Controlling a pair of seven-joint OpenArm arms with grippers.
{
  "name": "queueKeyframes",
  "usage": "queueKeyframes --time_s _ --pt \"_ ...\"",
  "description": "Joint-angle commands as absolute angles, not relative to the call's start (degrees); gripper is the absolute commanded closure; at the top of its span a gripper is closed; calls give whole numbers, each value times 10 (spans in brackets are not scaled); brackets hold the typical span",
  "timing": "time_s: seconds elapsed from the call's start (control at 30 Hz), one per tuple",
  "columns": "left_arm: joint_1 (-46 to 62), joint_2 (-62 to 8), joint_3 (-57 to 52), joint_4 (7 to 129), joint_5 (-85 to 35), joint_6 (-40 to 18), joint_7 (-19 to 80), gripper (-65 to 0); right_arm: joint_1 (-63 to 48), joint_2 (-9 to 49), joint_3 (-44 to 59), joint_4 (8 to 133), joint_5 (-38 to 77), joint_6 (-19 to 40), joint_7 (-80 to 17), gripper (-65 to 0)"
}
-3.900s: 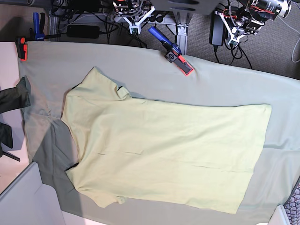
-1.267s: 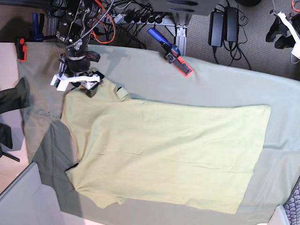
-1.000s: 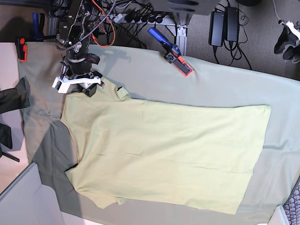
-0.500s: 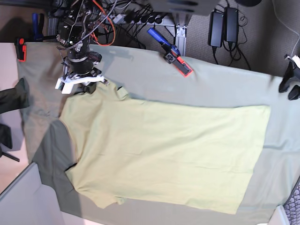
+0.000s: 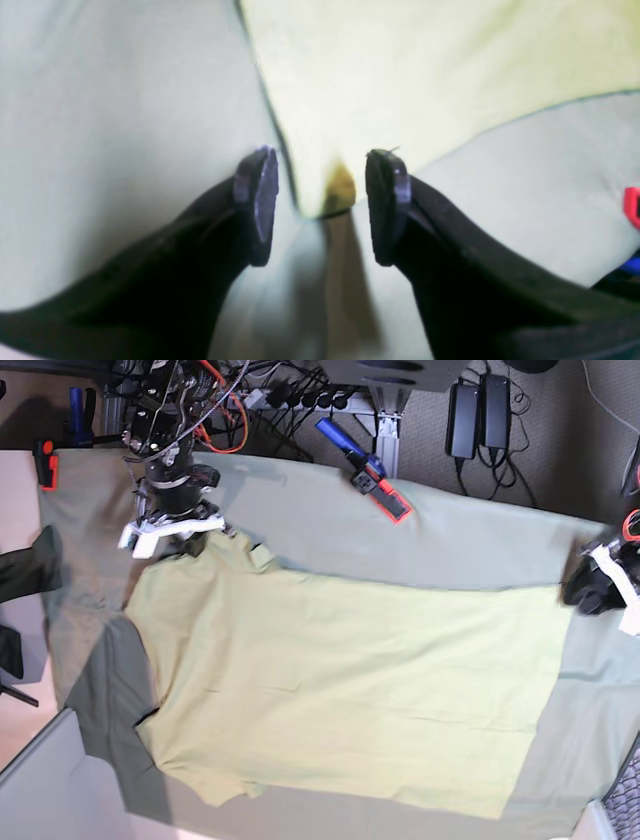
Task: Fold the T-shirt properly
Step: 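Grasp the shirt's shoulder with right gripper and hem corner with left, then lift both held edges and fold the shirt lengthwise over itself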
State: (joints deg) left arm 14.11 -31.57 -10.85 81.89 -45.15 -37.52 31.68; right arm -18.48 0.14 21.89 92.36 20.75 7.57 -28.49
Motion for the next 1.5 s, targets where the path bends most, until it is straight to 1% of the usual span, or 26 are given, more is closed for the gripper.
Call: queueKeyframes --time_s 0.0,0.1,0.23,0.47,0.53,0.57,0.67,0.7,0.8,0.87,0.97,1.1,1.2,1.33,1.47 --pt "135 -321 -103 825 -460 -380 307 -321 -196 0 216 921 197 80 -332 0" --pt "135 -307 -74 825 -454 -380 307 -321 -196 0 216 921 197 80 -332 0" --pt "134 -285 -67 825 -438 -380 298 -321 -196 0 216 921 197 80 -332 0" --pt "132 -283 -67 825 -438 -380 291 -320 -196 0 216 921 197 80 -332 0" --pt "131 -283 -67 825 -438 -379 279 -300 -196 0 216 921 197 80 -332 0" --pt "130 -282 -67 825 -438 -379 275 -257 -196 0 216 921 197 80 -332 0" --pt "122 -280 -67 825 -403 -380 267 -40 -196 0 216 921 197 80 -332 0" --pt "117 -279 -67 825 -380 -380 267 0 -196 0 216 921 197 80 -332 0" --pt "104 -278 -67 825 -344 -384 261 0 -196 0 216 921 197 80 -332 0" --pt "96 -278 -70 825 -346 -400 258 0 -196 0 216 921 194 100 -332 0" --pt "92 -285 -72 830 -376 -400 260 0 -196 2 216 924 193 128 -337 0" --pt "97 -302 -72 840 -406 -400 289 0 -206 22 216 942 195 138 -351 0" --pt "114 -318 -72 854 -418 -400 291 0 -231 46 216 975 196 139 -358 0" --pt "144 -334 -73 892 -431 -400 301 0 -279 74 218 1024 225 139 -372 0" --pt "185 -337 -79 947 -430 -400 306 0 -320 82 240 1063 231 140 -374 0"
